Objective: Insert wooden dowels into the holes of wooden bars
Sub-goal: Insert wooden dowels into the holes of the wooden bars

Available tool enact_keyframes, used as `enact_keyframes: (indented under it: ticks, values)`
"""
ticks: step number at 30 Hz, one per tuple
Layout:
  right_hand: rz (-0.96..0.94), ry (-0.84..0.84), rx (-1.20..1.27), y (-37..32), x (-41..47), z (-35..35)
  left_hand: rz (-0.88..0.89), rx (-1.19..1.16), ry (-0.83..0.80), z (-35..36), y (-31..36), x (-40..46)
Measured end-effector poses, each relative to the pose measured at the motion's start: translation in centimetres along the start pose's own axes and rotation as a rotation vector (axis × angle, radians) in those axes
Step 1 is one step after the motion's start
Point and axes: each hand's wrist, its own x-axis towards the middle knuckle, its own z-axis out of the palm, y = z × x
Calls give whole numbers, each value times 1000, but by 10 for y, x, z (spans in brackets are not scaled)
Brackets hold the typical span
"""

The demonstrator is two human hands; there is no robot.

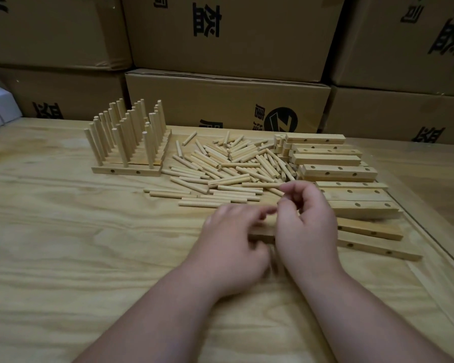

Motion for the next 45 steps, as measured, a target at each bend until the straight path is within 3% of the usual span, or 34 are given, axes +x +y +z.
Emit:
enact_keyframes:
  ticks: [2,4,9,12,16,19,21,23,26,33,39,45]
  values:
    - [-6,25,15,-2,0,0,25,157,-64,3,0,1]
    - [-40,59,3,-3,0,-1,10,116,-7,2,0,2]
    - [-34,104,32,-3,3,-3,-160,14,369,-6,-5,5]
    - [9,55,60,-2,2,-1,-280,-11,469,-13,-12,7]
    - [27,-14,34,-1,1,2,-348,51,399,-10,-14,9]
    - [31,-56,-31,3,1,3,-423,122,182,-6,-17,11]
    - [55,-96,-88,5,3,4,-412,136,92,-5,-19,11]
    - [82,-158,-157,7,4,4,-365,120,106,-4,-18,10]
    - [54,-251,-313,10,4,5,-287,-71,260,-5,-18,8]
    - [-138,-564,-731,8,-6,9,-301,-476,485,-7,-25,12]
    - [-123,-437,-708,8,-5,8,-308,-839,534,-13,-21,15]
    - [-81,-431,-665,4,-5,8,-391,-913,603,-21,-24,14]
